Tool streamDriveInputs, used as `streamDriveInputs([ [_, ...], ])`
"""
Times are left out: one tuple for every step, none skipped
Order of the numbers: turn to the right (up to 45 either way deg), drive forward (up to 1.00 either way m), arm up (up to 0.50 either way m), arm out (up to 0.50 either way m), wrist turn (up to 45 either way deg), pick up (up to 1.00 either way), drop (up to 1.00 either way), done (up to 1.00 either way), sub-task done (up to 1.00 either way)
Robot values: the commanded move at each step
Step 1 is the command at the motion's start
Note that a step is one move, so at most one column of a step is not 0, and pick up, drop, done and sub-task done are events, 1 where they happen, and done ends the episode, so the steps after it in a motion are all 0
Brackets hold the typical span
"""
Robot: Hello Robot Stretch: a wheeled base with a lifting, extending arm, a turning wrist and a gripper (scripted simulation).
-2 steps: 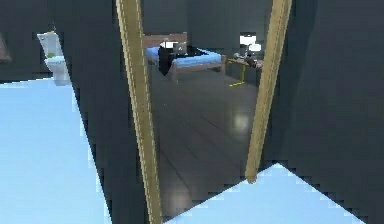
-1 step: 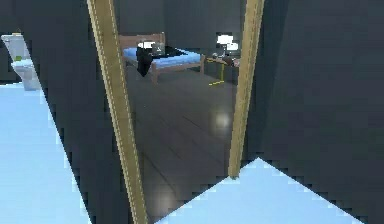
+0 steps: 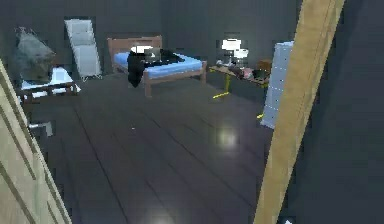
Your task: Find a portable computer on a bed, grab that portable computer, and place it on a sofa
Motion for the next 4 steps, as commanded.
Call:
streamDriveInputs([
  [-12.0, 0.0, 0.0, 0.0, 0.0, 0.0, 0.0, 0.0, 0.0],
  [0.0, 1.0, 0.0, 0.0, 0.0, 0.0, 0.0, 0.0, 0.0],
  [-21.0, 0.0, 0.0, 0.0, 0.0, 0.0, 0.0, 0.0, 0.0],
  [0.0, 0.1, 0.0, 0.0, 0.0, 0.0, 0.0, 0.0, 0.0],
])
